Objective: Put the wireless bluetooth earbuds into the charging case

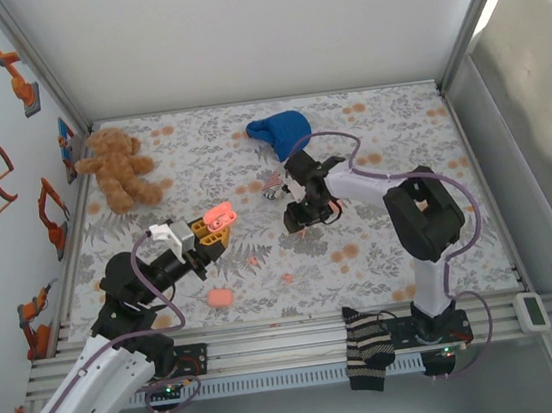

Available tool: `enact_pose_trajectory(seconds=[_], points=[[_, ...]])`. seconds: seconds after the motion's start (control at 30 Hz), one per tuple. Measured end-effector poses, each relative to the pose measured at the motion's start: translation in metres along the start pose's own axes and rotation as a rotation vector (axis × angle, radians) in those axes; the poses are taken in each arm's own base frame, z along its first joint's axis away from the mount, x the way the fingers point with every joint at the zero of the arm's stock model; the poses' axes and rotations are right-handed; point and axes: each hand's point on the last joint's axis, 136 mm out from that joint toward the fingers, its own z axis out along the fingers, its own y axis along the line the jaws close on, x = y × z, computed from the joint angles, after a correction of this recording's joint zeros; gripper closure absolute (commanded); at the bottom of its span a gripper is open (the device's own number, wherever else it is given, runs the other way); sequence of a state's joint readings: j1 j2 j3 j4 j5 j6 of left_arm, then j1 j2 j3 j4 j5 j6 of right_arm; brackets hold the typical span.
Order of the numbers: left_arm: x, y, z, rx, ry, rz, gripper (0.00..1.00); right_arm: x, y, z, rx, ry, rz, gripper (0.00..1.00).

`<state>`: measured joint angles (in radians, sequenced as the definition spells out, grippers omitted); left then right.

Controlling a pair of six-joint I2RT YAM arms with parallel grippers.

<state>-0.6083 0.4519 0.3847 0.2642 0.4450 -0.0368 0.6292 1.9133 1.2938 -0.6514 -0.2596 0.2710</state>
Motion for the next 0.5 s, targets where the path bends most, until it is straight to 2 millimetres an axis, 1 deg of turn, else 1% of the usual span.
enact_pose_trajectory(seconds=[0.27, 0.5], points=[[0.002, 0.0, 0.001, 0.0, 0.006, -0.002, 1.0, 0.004, -0.004, 0.005, 0.023, 0.024, -0.003, 0.52], [0.008, 0.002, 0.004, -0.001, 0.028, -0.013, 1.0, 0.006, -0.003, 0.012, 0.026, 0.041, -0.014, 0.58]])
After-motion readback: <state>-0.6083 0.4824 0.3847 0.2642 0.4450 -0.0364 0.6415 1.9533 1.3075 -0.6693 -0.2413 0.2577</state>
